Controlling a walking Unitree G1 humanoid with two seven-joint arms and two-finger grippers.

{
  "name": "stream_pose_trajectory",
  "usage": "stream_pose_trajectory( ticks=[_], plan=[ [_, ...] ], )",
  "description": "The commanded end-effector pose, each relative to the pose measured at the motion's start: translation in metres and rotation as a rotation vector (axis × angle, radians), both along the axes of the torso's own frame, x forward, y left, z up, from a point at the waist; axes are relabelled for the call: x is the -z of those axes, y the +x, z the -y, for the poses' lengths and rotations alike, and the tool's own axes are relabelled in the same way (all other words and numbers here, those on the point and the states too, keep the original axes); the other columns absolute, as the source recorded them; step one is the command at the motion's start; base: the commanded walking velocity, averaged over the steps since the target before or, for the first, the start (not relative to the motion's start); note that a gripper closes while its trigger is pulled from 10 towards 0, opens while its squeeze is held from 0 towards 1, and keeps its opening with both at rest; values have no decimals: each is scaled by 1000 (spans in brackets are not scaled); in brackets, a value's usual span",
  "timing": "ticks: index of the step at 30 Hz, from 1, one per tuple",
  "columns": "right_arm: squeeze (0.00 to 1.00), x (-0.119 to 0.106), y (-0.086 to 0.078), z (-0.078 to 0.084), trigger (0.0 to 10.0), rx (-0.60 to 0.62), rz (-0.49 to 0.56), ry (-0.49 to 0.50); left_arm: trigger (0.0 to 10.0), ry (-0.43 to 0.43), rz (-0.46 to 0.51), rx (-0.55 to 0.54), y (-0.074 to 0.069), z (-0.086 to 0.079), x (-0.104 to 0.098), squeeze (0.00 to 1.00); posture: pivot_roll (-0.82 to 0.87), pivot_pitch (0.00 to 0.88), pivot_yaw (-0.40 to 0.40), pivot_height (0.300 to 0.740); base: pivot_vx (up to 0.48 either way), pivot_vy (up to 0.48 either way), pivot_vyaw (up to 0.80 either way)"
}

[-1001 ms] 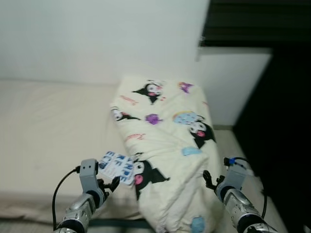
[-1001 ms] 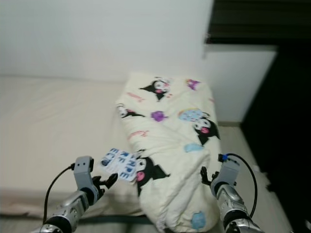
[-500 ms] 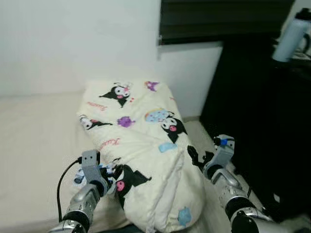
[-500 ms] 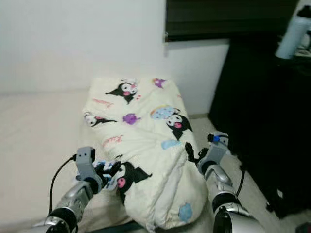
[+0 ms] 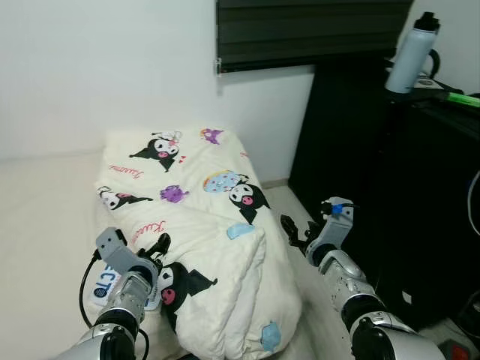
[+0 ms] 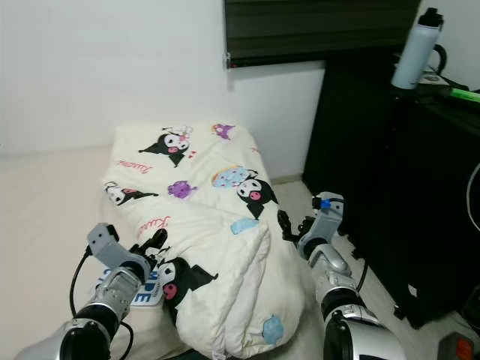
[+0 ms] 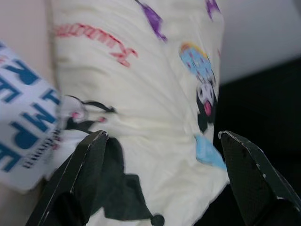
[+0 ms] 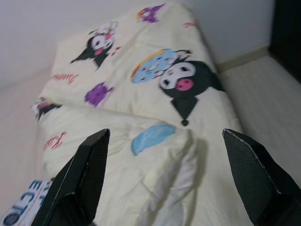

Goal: Clean up the room

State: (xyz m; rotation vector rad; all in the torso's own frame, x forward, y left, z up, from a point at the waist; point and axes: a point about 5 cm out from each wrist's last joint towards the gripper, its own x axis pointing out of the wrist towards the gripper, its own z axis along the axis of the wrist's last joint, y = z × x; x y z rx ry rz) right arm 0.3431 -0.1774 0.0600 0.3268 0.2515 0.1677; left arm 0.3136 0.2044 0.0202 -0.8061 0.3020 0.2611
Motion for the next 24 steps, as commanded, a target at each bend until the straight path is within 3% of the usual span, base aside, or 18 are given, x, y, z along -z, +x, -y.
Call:
stream_pose_trajectory(
  ticks=[1, 7, 13, 24],
  plan=[
    [0, -3, 2, -2, 10000, -12, 17, -5, 10000, -26, -30, -30, -6, -7, 6, 0, -115, 0, -2, 720, 0, 0, 0],
    [0, -14, 8, -1, 10000, -9, 58, 9, 10000, -56, -64, 35, -16, -2, 17, 0, -119, 0, -3, 695, 0, 0, 0],
    [0, -18, 10, -4, 10000, -36, 79, 6, 10000, -63, -106, 6, -26, -7, 27, 0, -118, 0, -10, 670, 0, 0, 0],
    [0, -26, 13, -12, 10000, -106, 129, 23, 10000, -89, -75, -26, -24, -10, 23, 0, -127, 0, -17, 620, 0, 0, 0]
  ],
)
